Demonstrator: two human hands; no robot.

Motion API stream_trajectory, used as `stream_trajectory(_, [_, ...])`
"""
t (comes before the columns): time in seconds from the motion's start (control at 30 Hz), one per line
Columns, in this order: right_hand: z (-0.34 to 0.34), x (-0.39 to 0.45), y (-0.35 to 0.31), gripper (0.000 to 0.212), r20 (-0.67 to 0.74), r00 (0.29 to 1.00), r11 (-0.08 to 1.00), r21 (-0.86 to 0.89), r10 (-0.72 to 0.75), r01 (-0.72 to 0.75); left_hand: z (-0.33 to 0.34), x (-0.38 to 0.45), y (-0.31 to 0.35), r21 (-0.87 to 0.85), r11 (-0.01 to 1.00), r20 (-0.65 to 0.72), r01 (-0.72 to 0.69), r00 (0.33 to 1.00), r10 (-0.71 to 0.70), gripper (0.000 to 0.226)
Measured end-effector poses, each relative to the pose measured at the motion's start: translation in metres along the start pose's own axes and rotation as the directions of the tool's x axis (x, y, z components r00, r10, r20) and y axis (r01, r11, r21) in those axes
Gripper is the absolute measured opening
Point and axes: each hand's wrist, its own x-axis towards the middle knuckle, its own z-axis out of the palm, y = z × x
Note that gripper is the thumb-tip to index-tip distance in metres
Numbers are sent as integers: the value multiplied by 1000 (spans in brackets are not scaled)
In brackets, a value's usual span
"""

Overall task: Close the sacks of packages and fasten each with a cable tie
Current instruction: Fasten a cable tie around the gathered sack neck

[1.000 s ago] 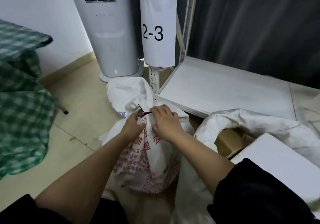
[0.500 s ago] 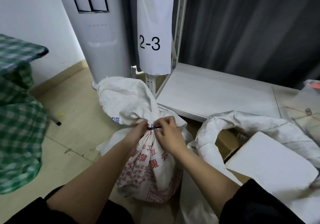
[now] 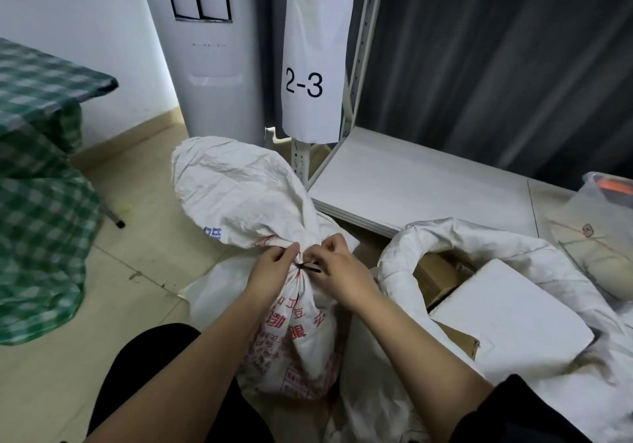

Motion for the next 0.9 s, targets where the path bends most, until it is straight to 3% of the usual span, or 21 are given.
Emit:
stream_trajectory(0.1, [-5, 7, 6, 2, 106, 993, 993, 108, 43, -54, 1, -5, 0, -28, 1000, 58, 3, 998, -2, 24])
stream_trajectory(0.27, [-2, 5, 15, 28, 136, 990, 958, 281, 22, -60, -2, -8, -10, 76, 997, 88, -31, 996, 24, 15])
stream_trajectory(0.43, [3, 6, 13, 25, 96, 995, 928, 366, 34, -67, -2, -4, -10, 46, 997, 54, -55, 997, 52, 13])
stream_trajectory(0.57, [2, 11, 9, 24, 89, 995, 944, 321, 47, -73, -3, -4, -9, 34, 997, 41, -74, 997, 73, 13])
stream_trajectory(0.7, [-1, 13, 7, 11, 101, 995, 962, 267, 26, -52, -3, -2, -9, 47, 996, 36, -76, 997, 74, 15])
stream_trajectory(0.8, [-5, 13, 2, 3, 127, 991, 997, 79, -33, 23, -3, -2, -11, 61, 995, 37, -83, 996, 81, 16])
stream_trajectory(0.9, [-7, 14, -5, 14, 163, 983, 990, -97, -89, 106, -4, -2, -13, 24, 996, 20, -81, 997, 81, 20])
